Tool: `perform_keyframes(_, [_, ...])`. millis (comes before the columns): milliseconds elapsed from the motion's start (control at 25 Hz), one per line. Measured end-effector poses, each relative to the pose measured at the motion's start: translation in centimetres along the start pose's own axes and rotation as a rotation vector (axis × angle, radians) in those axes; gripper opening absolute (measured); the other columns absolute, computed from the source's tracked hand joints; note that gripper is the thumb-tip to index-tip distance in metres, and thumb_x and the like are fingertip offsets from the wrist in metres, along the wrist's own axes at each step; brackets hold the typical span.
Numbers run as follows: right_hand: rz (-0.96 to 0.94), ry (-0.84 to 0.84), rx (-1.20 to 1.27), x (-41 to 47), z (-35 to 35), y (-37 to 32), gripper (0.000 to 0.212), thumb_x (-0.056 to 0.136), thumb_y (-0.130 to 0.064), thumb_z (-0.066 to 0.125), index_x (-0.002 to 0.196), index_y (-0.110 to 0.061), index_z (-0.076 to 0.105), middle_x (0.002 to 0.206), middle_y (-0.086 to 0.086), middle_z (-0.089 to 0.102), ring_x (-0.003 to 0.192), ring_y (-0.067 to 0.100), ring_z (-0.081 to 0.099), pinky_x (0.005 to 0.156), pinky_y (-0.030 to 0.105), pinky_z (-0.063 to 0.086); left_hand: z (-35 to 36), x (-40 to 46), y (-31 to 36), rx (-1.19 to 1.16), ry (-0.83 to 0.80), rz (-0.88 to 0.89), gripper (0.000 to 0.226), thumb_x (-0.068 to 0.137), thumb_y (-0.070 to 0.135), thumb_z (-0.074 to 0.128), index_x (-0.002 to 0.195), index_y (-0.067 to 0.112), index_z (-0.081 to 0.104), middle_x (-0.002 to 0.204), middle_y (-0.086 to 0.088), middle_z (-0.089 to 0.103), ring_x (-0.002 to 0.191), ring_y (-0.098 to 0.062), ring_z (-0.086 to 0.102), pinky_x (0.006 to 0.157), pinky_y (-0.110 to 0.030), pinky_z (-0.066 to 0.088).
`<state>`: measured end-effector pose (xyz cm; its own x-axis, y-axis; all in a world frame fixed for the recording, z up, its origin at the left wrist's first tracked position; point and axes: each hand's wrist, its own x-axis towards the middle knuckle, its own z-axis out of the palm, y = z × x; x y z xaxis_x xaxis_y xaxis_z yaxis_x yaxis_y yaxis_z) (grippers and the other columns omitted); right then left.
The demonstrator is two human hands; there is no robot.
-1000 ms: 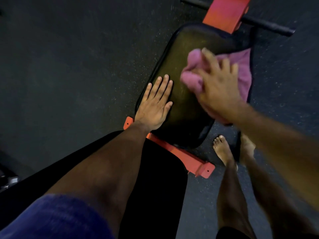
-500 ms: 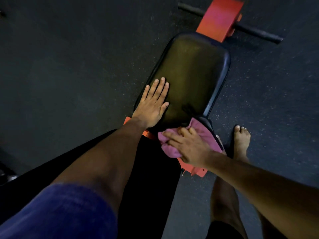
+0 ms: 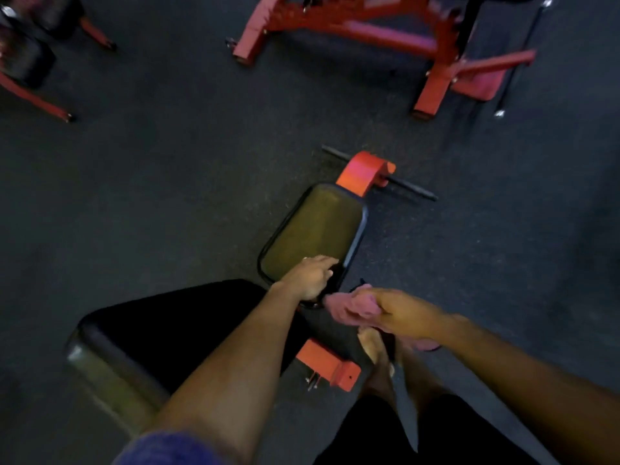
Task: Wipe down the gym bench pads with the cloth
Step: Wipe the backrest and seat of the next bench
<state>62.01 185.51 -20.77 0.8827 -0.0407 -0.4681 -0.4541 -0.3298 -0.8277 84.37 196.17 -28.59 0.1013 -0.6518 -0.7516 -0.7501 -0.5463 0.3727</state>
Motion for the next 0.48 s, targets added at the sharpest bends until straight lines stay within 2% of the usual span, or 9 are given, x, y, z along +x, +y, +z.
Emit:
perform_keyframes(40, [0.059,0.059,0.043,-1.6,-1.1,-0.4,0.018,0.103,0.000,0.051,0.095,0.015,0.056,0.101,0.007,0.062,0.097,-0.008,0.060,0.093,0.015,0.048,-0.4,-1.6,1.1,-0.013,0.030,-0.003,0.047,0.111,0.018,0.042,0.158,0.014,0.039,0.161,-0.014,0.041,0.148,-0.031,0.038,0.119,-0.033,0.029])
perform_keyframes(120, [0.068,0.115,0.088,-5.4,-3.2,-1.5,0.030,0.104,-0.035,0.053,0.118,-0.012,0.068,0.120,-0.007,0.068,0.113,0.000,0.062,0.101,0.027,0.049,-1.8,-4.7,3.0,-0.070,0.102,-0.005,0.047,0.108,0.016,0.048,0.156,0.016,0.044,0.157,-0.012,0.047,0.145,-0.029,0.043,0.115,-0.029,0.031])
perform_keyframes(160, [0.098,0.166,0.091,-7.4,-4.3,-1.8,0.028,0.104,-0.042,0.054,0.121,-0.024,0.068,0.124,-0.014,0.068,0.116,0.002,0.062,0.100,0.022,0.048,-2.3,-6.0,3.8,-0.123,0.134,-0.005,0.047,0.107,0.015,0.051,0.154,0.016,0.046,0.155,-0.012,0.049,0.143,-0.028,0.045,0.113,-0.027,0.032])
perform_keyframes(240, [0.177,0.315,0.134,-11.0,-6.1,-2.5,0.012,0.103,-0.035,0.060,0.114,-0.033,0.065,0.117,-0.018,0.069,0.111,0.003,0.063,0.088,0.004,0.042,-3.0,-8.0,5.6,-0.247,0.187,-0.029,0.043,0.105,0.015,0.057,0.149,0.014,0.052,0.149,-0.013,0.056,0.137,-0.027,0.053,0.111,-0.028,0.038])
perform_keyframes(280, [0.209,0.409,0.165,-12.4,-6.9,-2.6,0.011,0.102,-0.031,0.062,0.112,-0.035,0.065,0.113,-0.016,0.070,0.107,0.004,0.064,0.082,0.000,0.040,-3.7,-8.7,6.6,-0.359,0.227,-0.046,0.041,0.105,0.015,0.059,0.146,0.014,0.054,0.145,-0.013,0.059,0.132,-0.026,0.058,0.111,-0.030,0.042])
perform_keyframes(360, [0.247,0.526,0.201,-15.0,-8.7,-2.3,0.012,0.101,-0.031,0.064,0.111,-0.031,0.069,0.110,-0.011,0.073,0.098,0.002,0.065,0.077,0.002,0.042,-4.6,-9.4,9.1,-0.547,0.329,-0.026,0.039,0.104,0.013,0.061,0.143,0.014,0.055,0.138,-0.010,0.061,0.122,-0.018,0.061,0.106,-0.029,0.047])
perform_keyframes(480, [0.299,0.652,0.269,-17.9,-12.4,-1.3,0.021,0.100,-0.039,0.064,0.115,-0.027,0.072,0.110,-0.013,0.073,0.104,0.003,0.066,0.084,0.016,0.047,-5.8,-8.9,13.6,-0.620,0.388,-0.004,0.037,0.104,0.014,0.062,0.141,0.015,0.056,0.131,-0.004,0.061,0.118,-0.014,0.059,0.099,-0.024,0.044])
